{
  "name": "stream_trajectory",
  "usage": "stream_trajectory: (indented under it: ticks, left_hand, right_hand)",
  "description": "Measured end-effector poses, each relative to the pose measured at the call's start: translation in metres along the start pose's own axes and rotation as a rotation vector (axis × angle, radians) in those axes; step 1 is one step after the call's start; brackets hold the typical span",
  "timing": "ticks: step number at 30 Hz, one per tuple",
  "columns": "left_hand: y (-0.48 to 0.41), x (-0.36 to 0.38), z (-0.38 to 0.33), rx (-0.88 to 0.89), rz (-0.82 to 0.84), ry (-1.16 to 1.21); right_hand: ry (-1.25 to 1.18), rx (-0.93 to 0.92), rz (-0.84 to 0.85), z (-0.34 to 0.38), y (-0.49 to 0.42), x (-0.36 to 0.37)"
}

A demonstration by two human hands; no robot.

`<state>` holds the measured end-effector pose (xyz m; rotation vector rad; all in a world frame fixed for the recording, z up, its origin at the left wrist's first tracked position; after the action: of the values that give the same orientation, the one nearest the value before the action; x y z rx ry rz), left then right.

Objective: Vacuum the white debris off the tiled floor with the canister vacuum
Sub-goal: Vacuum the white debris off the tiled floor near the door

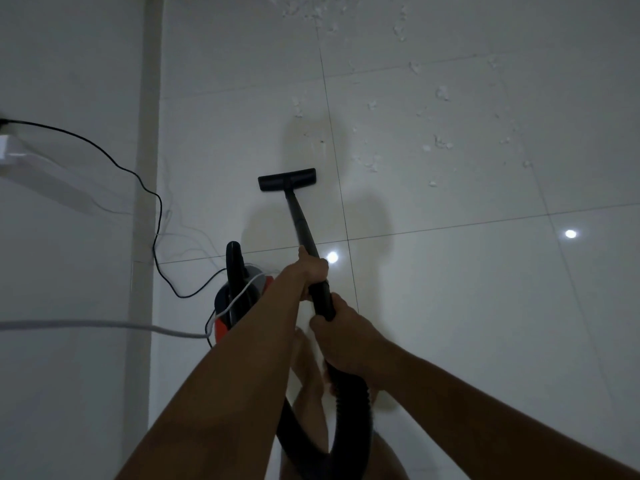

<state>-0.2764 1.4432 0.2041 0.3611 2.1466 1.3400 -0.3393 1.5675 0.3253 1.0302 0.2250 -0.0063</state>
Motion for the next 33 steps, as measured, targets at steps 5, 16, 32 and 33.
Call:
stream_trajectory:
  ticks: [5, 16, 32, 33]
  left_hand:
    - [0.012, 0.018, -0.001, -0.005, 0.021, -0.010]
    - [0.028, 0.066, -0.004, 0.007, 0.057, 0.018]
    - [-0.020, 0.083, 0.024, 0.116, 0.009, 0.027]
    - [-0.025, 0.084, 0.024, 0.125, 0.000, 0.023]
  right_hand:
    - [-0.039, 0.047, -0.022, -0.015, 0.007, -0.011]
    - [0.081, -0.040, -0.074, -0.054, 0.005, -0.037]
    - [0.204, -0.046, -0.081, -0.092, -0.035, -0.011]
    - [0.201, -0.048, -0.086, -0.094, -0.040, -0.010]
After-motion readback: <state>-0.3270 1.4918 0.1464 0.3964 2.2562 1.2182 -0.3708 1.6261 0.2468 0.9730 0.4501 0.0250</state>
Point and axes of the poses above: each hand's wrist, its own y-axis away from the middle knuckle, its own x-axis out of the palm, z = x × y, the point moved 1 cm from there along -y, towards the middle knuckle, and after that the axes turned 9 degrees about -z, right-handed, at the moved point
